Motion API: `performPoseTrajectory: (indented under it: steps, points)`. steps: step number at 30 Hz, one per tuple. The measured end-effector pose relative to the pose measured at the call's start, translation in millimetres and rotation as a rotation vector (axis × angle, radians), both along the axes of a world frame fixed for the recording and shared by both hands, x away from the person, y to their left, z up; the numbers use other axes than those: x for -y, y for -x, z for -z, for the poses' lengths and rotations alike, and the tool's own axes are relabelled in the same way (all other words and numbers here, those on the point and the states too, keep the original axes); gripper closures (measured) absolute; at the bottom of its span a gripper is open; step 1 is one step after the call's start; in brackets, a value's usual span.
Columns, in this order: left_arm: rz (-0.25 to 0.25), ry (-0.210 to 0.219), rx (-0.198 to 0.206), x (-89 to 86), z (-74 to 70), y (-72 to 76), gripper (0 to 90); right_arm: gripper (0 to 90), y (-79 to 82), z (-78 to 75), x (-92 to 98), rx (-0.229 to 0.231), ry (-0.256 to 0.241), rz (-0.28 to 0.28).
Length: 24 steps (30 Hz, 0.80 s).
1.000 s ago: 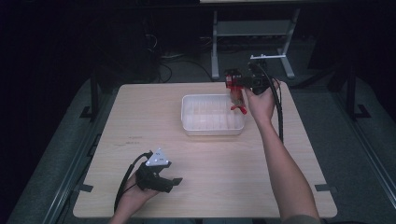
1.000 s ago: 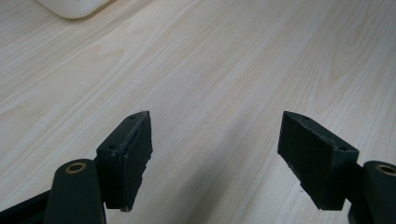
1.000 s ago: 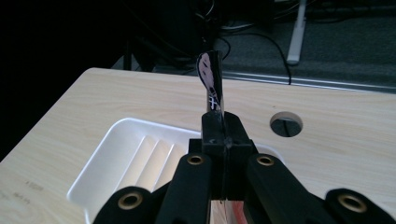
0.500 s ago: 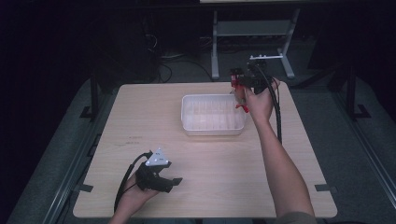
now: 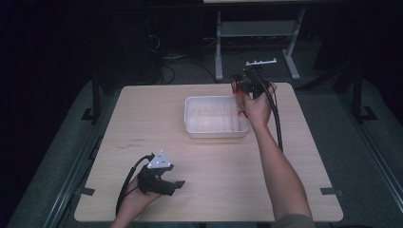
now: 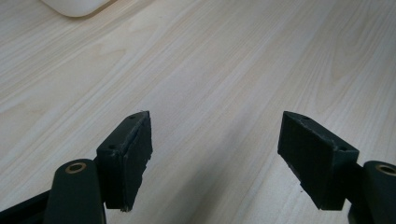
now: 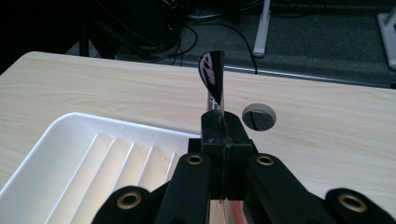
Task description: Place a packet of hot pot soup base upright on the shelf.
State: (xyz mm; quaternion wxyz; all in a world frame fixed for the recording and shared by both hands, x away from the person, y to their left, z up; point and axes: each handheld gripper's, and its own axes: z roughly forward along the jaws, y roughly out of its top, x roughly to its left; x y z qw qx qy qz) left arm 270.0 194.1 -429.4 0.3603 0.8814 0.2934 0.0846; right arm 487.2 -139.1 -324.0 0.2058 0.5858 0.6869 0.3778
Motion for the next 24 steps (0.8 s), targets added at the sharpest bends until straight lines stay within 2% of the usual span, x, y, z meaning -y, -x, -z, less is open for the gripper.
performPoseTrajectory:
  steps: [14, 17, 20, 24]
  points:
    - [0.002, 0.000, 0.003, 1.9, -1.0, 0.7, 25.8, 86.8, 10.2, 10.2, 7.2, -0.013, 0.014, -0.020]
    - [0.003, -0.001, 0.000, 2.1, -0.5, 0.5, 25.8, 85.1, 13.2, 13.8, 9.2, -0.032, 0.018, -0.034]
    - [0.003, -0.001, 0.001, 2.2, -0.5, 0.7, 25.8, 84.7, 15.4, 17.2, 11.1, -0.066, 0.056, -0.050]
    - [0.006, -0.003, 0.002, 2.1, -1.0, 0.4, 25.8, 84.7, 18.5, 19.5, 16.0, -0.081, 0.048, -0.061]
